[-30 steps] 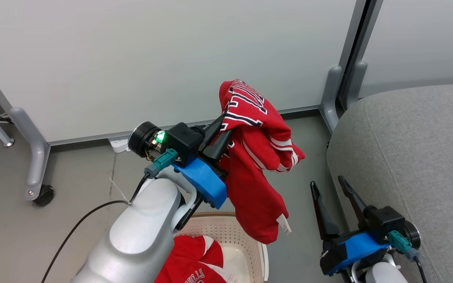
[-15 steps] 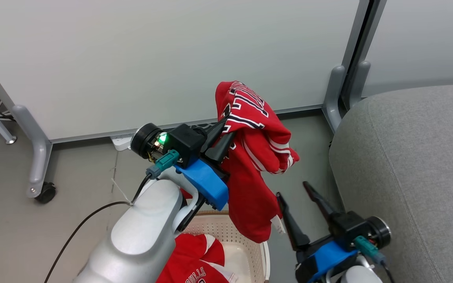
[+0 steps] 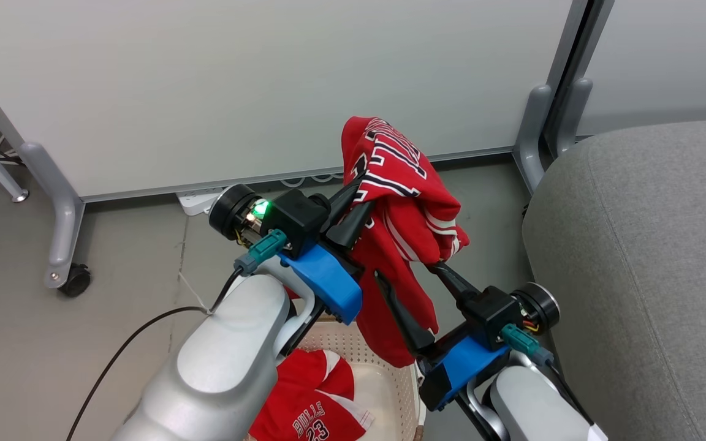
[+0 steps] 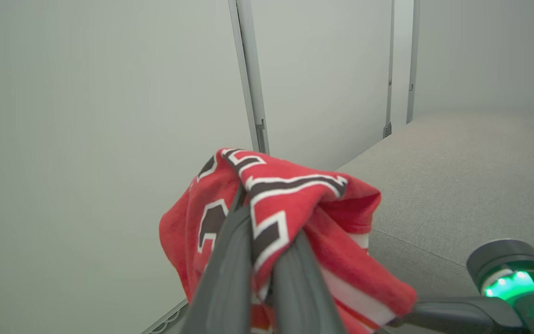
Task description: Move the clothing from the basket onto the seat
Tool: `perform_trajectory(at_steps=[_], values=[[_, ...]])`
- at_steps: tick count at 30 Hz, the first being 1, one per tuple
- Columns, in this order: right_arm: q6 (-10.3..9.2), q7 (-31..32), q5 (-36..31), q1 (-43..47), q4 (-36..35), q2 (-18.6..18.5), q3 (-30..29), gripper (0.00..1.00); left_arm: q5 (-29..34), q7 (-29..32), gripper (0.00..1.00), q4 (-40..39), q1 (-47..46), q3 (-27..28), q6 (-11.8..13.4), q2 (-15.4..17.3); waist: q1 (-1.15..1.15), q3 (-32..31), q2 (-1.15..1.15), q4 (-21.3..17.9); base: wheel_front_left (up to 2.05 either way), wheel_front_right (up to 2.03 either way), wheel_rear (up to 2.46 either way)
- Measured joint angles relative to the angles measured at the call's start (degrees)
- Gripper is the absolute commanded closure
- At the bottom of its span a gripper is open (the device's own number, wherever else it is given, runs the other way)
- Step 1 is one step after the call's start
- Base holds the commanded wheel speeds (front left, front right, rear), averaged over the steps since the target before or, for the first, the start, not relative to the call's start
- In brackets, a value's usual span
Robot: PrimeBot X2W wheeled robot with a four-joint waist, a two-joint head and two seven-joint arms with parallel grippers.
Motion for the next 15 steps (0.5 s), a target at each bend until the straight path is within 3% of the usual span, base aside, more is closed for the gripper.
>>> perform_trajectory(at_steps=[12,13,14,15], values=[[0.00,0.00,3.00,-7.89,5.22,-0.02,2.13,0.00,-0.47,0.00,1.00,-0.47,-1.19,-1.19,0.00,-0.14,0.00,2.37,0.00,1.33,0.00,0.00,0.00],[0.00,0.00,3.13,-8.30,5.60,-0.03,2.29,0.04,-0.47,0.00,1.00,-0.49,-1.20,-1.21,0.00,-0.14,0.00,2.51,0.00,1.37,0.00,0.00,0.00],[0.00,0.00,3.55,-8.64,6.12,-0.03,2.59,0.73,-0.48,0.00,1.00,-0.51,-1.23,-1.23,0.00,-0.15,0.00,2.62,0.00,1.41,0.00,0.00,0.00],[0.00,0.00,3.76,-8.89,6.50,-0.02,2.93,1.00,-0.51,0.00,1.00,-0.51,-1.24,-1.25,0.00,-0.15,0.00,2.72,0.00,1.42,0.00,0.00,0.00]])
